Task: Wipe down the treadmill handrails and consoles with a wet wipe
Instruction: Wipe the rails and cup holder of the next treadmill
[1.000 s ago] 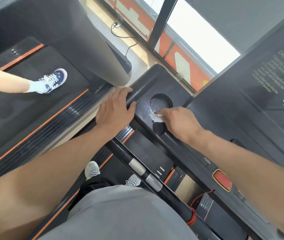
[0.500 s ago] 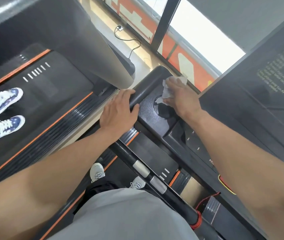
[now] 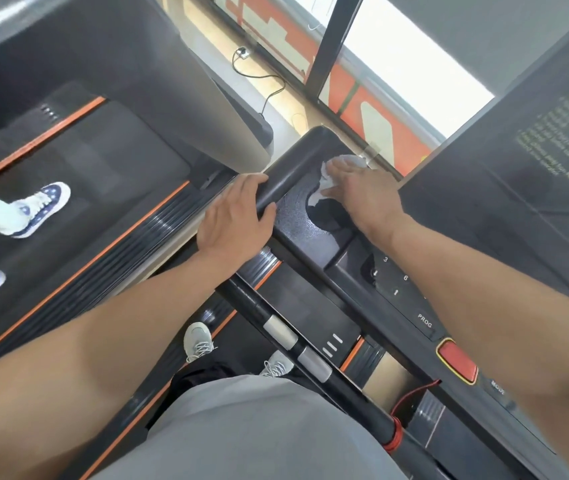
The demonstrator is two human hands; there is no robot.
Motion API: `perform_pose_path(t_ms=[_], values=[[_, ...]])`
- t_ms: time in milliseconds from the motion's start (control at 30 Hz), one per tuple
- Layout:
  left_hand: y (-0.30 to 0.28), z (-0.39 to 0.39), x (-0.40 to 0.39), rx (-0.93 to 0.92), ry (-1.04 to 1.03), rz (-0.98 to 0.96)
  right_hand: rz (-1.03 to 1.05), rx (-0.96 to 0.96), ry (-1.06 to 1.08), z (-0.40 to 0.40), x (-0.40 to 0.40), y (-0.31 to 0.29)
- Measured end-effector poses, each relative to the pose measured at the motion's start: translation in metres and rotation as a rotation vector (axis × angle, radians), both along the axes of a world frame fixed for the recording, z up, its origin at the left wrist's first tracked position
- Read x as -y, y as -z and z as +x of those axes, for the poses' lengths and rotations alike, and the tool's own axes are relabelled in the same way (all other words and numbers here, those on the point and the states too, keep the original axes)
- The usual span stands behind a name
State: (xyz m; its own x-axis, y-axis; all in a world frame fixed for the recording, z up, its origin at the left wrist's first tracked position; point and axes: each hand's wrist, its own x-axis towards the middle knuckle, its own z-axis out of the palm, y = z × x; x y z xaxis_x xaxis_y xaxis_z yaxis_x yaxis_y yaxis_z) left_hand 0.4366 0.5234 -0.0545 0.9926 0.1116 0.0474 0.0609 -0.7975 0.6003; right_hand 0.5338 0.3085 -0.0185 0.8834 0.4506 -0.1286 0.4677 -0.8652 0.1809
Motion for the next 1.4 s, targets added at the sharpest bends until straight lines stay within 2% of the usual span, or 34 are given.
perform_pose_path(t_ms=[100,167,300,500,600,667,800,933,1000,1167,1267,1400], values=[[-0.001,-0.001,0.001,-0.002,-0.009,-0.011,-0.139,0.003,0.226,-0.02,0.004,0.007],[-0.001,-0.002,0.001,-0.001,-0.025,-0.018,-0.223,-0.011,0.288,-0.039,0.001,0.009],[0.0,-0.004,0.002,-0.006,-0.026,-0.021,-0.081,-0.145,0.385,-0.094,-0.021,0.014],[-0.001,-0.003,0.0,0.001,-0.02,-0.029,-0.045,-0.134,0.17,-0.177,-0.054,0.026],[-0.003,-0.004,-0.001,-0.006,0.003,-0.031,-0.136,-0.152,0.166,-0.164,-0.049,0.02],[-0.004,-0.005,-0.002,-0.015,0.011,-0.033,-0.176,-0.162,0.304,-0.132,-0.035,0.013],[-0.003,-0.005,-0.003,-0.024,0.021,-0.034,-0.117,-0.165,0.491,-0.073,-0.019,0.01],[-0.003,-0.005,-0.006,-0.03,0.045,-0.064,-0.054,-0.199,0.623,-0.051,-0.033,0.008],[-0.004,-0.005,-0.006,-0.027,0.065,-0.072,-0.165,-0.217,0.617,-0.06,-0.043,-0.003],[-0.002,-0.004,-0.01,-0.025,0.074,-0.094,-0.416,-0.267,0.444,-0.117,-0.058,-0.023],[0.0,-0.004,-0.011,-0.033,0.088,-0.108,-0.394,-0.252,0.481,-0.116,-0.051,-0.015],[0.0,-0.002,-0.013,-0.037,0.121,-0.109,-0.258,-0.193,0.577,-0.057,-0.03,-0.005]])
